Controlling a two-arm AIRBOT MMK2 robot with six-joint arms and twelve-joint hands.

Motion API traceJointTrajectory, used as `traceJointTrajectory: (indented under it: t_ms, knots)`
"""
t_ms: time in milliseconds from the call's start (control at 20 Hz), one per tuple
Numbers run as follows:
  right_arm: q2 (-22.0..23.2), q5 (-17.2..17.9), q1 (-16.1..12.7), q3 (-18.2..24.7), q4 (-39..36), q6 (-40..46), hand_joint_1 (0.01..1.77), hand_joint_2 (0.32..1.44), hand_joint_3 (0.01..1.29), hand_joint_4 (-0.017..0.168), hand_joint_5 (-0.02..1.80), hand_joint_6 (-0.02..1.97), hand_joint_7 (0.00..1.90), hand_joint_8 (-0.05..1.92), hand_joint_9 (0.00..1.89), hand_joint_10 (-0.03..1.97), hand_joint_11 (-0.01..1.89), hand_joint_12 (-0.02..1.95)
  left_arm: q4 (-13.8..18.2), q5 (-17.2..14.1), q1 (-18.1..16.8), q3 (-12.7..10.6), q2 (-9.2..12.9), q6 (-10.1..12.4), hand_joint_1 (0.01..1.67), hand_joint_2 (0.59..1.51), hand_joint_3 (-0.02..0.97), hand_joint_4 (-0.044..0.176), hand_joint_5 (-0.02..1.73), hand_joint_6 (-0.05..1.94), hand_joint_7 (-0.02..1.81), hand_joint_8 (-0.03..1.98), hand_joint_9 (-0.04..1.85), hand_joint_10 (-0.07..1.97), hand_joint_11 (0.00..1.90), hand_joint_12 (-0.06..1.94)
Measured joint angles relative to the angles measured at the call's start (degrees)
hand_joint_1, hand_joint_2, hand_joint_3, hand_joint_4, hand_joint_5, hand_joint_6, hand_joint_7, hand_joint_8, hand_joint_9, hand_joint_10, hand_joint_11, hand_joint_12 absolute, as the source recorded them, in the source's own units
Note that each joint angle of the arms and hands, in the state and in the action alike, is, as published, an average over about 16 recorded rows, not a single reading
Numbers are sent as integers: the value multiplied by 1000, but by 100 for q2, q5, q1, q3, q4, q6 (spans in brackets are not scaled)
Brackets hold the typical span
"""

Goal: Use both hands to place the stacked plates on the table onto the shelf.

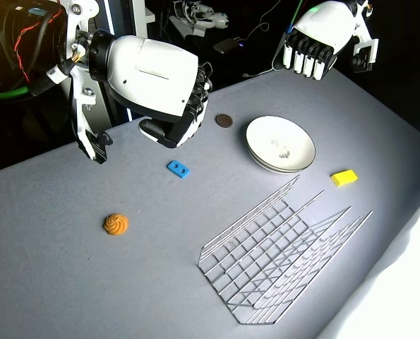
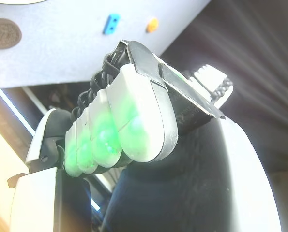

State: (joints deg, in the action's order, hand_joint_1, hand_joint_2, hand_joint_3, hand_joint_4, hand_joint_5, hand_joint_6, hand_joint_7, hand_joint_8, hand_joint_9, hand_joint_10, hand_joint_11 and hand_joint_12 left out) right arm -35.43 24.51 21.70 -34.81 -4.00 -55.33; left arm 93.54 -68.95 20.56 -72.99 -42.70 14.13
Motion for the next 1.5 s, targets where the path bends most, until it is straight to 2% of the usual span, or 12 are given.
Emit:
traceJointTrajectory:
  t_ms: [200, 400, 550, 650, 750, 1000, 1300, 1500]
  knots:
    - [0, -9, 0, 2, -5, 0, 120, 1204, 55, 25, 467, 615, 519, 587, 554, 604, 640, 567, 106, -40, -55, -50, -32, 83, 154, 1117, 60, 16, 501, 517, 484, 522, 534, 532, 595, 539]
    - [1, -16, 1, 3, -39, -1, 94, 1203, 44, 18, 352, 462, 390, 438, 415, 449, 479, 419, 226, -74, -74, -79, -52, 133, 119, 1113, 56, 13, 373, 379, 364, 384, 399, 397, 445, 395]
    - [0, -22, 1, 6, -128, 23, 34, 1186, 30, -2, 144, 176, 164, 155, 176, 161, 219, 134, 367, -125, -78, -134, -85, 199, 32, 1096, 47, -1, 131, 91, 117, 99, 146, 112, 181, 106]
    - [1, 0, 1, 4, -254, 115, 22, 1192, 15, -2, 43, 45, 49, 28, 53, 30, 84, 11, 463, -155, -54, -171, -101, 205, 19, 1096, 33, 3, 33, -5, 26, 0, 38, 9, 57, -3]
    - [2, 42, 3, -5, -471, 289, 22, 1192, 14, 0, 19, 26, 17, 12, 16, 11, 24, 5, 550, -168, 3, -203, -108, 170, 19, 1093, 35, 3, 10, -8, 14, -5, 15, 9, 18, -9]
    - [-12, 208, 16, -49, -1129, 837, 38, 1175, 15, -3, 21, 22, 14, 10, 18, 6, 20, -2, 658, -189, 352, -313, -149, -31, 19, 1082, 29, 5, 16, -17, 20, -11, 19, 9, 16, -17]
    - [-117, 377, -29, -257, -2142, 1812, 374, 1132, 15, -3, 21, 22, 12, 10, 14, 6, 22, -1, 477, -143, 1067, -696, -348, -319, 20, 1070, 22, 2, 17, -17, 19, -11, 18, 9, 16, -17]
    - [-311, 369, -121, -494, -2886, 2493, 723, 1093, 15, -4, 21, 22, 12, 10, 13, 6, 22, 101, 293, -64, 1576, -1006, -541, -491, 21, 1067, 20, 0, 16, -17, 18, -11, 15, 9, 16, -17]
